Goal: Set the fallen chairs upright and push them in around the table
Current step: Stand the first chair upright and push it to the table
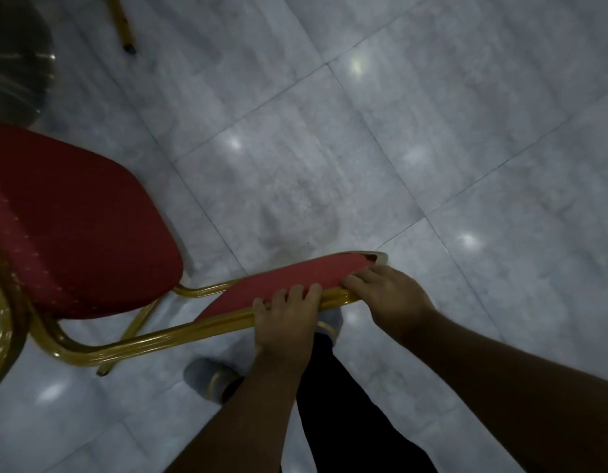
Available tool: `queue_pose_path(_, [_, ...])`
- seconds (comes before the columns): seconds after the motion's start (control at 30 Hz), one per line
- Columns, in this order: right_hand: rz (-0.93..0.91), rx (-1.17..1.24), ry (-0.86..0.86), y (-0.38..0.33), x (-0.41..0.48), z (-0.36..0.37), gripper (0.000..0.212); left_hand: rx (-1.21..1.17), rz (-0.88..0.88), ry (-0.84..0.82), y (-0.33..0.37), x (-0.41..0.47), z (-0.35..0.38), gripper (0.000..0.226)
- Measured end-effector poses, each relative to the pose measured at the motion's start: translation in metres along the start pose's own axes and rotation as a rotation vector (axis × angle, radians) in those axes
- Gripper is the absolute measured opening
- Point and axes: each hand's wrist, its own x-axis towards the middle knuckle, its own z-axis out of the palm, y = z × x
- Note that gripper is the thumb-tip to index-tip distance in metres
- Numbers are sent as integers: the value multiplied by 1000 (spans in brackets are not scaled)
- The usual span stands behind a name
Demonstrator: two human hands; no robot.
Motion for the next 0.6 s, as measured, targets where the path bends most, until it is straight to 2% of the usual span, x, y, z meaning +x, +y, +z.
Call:
queue_pose_path(0.13, [-106, -78, -26, -39, -12, -35, 38, -36, -71, -10, -11, -33, -42, 25])
queue_pose_path(0.23, [-190, -104, -73, -75, -19, -62, 37, -99, -132, -94, -21, -65, -77, 38])
queue_pose_path(0.3, [-241, -137, -68, -105, -24, -82, 35, -120, -139, -82, -32, -91, -105, 42])
queue_pose_path(0.43, [-318, -137, -54, -172, -30, -118, 32, -144, -137, 14, -56, -151, -151, 47])
queue_pose_path(0.53, [-350, -115, -11, -228, -36, -135, 31, -194, -110, 153, -75, -194, -173, 35])
queue_pose_path(0.6, [-373, -94, 30, -269, -45, -146, 33, -240, -91, 231, -94, -226, -184, 37])
